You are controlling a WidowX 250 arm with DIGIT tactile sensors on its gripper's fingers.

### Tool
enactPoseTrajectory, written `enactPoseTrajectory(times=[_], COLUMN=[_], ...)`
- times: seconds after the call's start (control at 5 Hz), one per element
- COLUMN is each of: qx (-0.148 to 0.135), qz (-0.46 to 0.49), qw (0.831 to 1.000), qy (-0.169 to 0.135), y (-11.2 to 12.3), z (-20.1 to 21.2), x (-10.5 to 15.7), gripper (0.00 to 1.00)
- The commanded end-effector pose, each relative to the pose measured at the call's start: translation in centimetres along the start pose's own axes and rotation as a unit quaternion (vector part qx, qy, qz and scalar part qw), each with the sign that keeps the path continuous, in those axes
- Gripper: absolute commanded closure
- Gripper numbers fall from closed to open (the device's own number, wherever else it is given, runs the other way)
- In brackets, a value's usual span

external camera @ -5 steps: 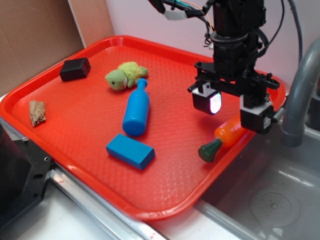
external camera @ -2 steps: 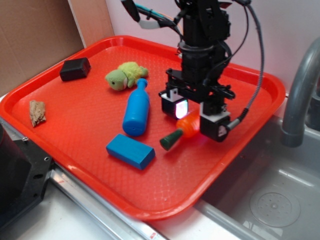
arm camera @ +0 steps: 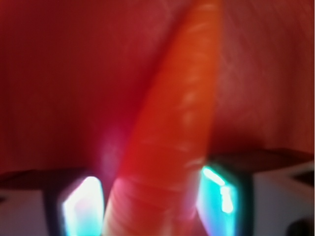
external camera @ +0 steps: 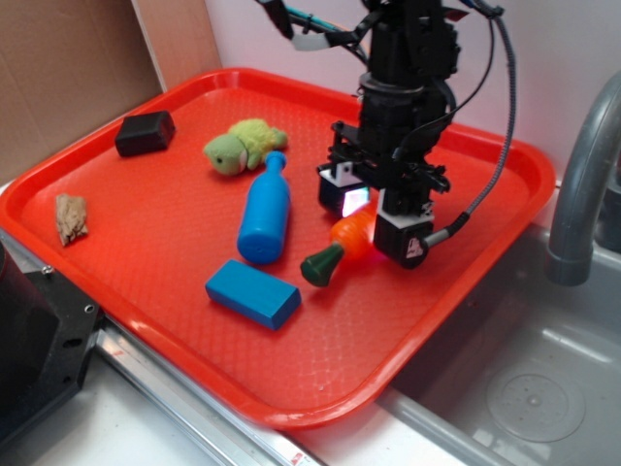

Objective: Grab the carrot.

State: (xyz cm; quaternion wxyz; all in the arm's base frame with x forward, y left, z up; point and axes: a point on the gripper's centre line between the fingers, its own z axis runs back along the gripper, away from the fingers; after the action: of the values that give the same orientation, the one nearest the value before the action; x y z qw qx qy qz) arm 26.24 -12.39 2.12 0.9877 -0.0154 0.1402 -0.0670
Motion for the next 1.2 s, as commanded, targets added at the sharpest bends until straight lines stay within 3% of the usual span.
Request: enactPoseTrajectory(times=[0.0, 0.2, 0.4, 0.6, 0.8, 1.0], qx=[0.011, 0.036, 0.068, 0.066, 0.024, -0.004], qz=[0.009, -0.009, -0.024, 0.022, 0.071, 0.105], qw=[1.0, 0.996, 0.979, 0.972, 0.969, 0.972], qy=[-0.026, -0.076, -0.191, -0.225, -0.236, -0.21], y=[-1.9, -2.1, -0.4, 2.2, 5.4, 7.5], z=[1.8, 6.8, 11.4, 15.1, 18.7, 20.3], x=[0.4, -0.2, -3.1, -8.8, -14.0, -15.3], gripper=[1.0, 1.0, 1.0, 1.0, 1.0, 1.0])
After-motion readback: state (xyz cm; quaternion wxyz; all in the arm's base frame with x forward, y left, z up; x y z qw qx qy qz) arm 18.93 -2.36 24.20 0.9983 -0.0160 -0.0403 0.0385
